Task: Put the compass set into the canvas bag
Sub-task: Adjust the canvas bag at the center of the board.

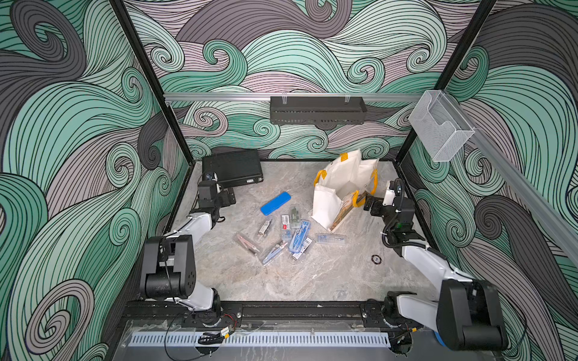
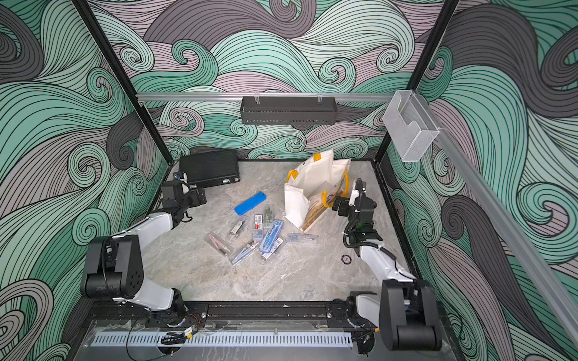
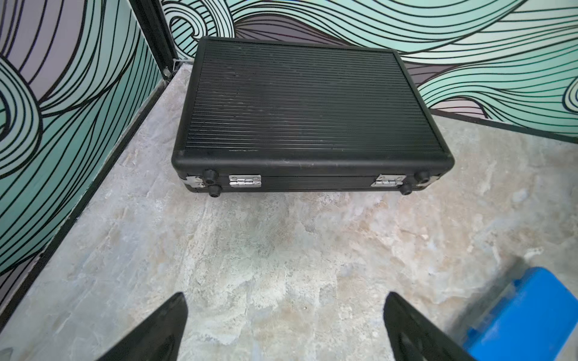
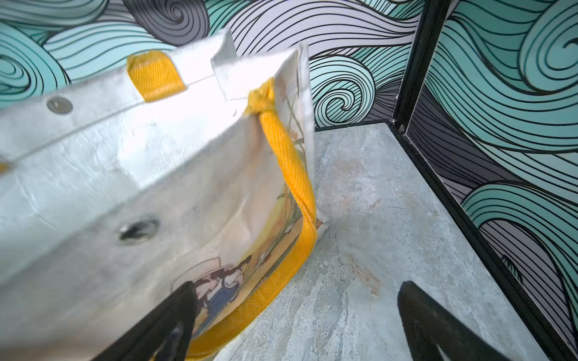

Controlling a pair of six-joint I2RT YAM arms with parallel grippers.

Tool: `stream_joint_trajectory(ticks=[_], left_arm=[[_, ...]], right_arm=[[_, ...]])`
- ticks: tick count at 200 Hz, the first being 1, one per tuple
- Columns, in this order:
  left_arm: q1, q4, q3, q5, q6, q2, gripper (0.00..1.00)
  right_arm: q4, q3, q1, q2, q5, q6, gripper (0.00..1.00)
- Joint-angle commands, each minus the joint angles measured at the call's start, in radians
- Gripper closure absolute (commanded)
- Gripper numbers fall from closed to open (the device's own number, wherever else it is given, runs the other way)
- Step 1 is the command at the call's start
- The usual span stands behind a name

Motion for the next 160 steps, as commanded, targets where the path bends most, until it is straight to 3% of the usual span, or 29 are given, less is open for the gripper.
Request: stream_joint_trajectory(ticks=[1, 46, 62, 86, 125, 160], left_arm=[[-0.064, -0.307, 0.071, -0.015, -0.103, -0.009, 0.01], [-0.261, -0.451, 0.141, -0.038, -0.178, -0.008, 0.01], [-0.306, -0.479, 0.17, 0.075, -0.128, 0.019, 0.01], [-0.381, -0.527, 0.229, 0.118, -0.035, 0.078, 0.01], [-0.416, -0.584, 0.339, 0.162, 0.019, 0.185, 0.02], [-0.424, -0.656, 0.473, 0.167, 0.065, 0.3, 0.06]], right_arm=[[-0.319, 0.046, 0.018, -0.065, 0.048, 0.117, 0.0], [-0.598, 0.078, 0.116, -0.196, 0.082, 0.232, 0.0], [-0.649, 0.075, 0.155, -0.226, 0.021, 0.253, 0.0], [-0.672, 0.058, 0.236, -0.256, -0.064, 0.245, 0.0], [-0.633, 0.051, 0.369, -0.24, -0.243, 0.187, 0.0], [-0.635, 0.134, 0.454, -0.134, -0.292, 0.165, 0.0]])
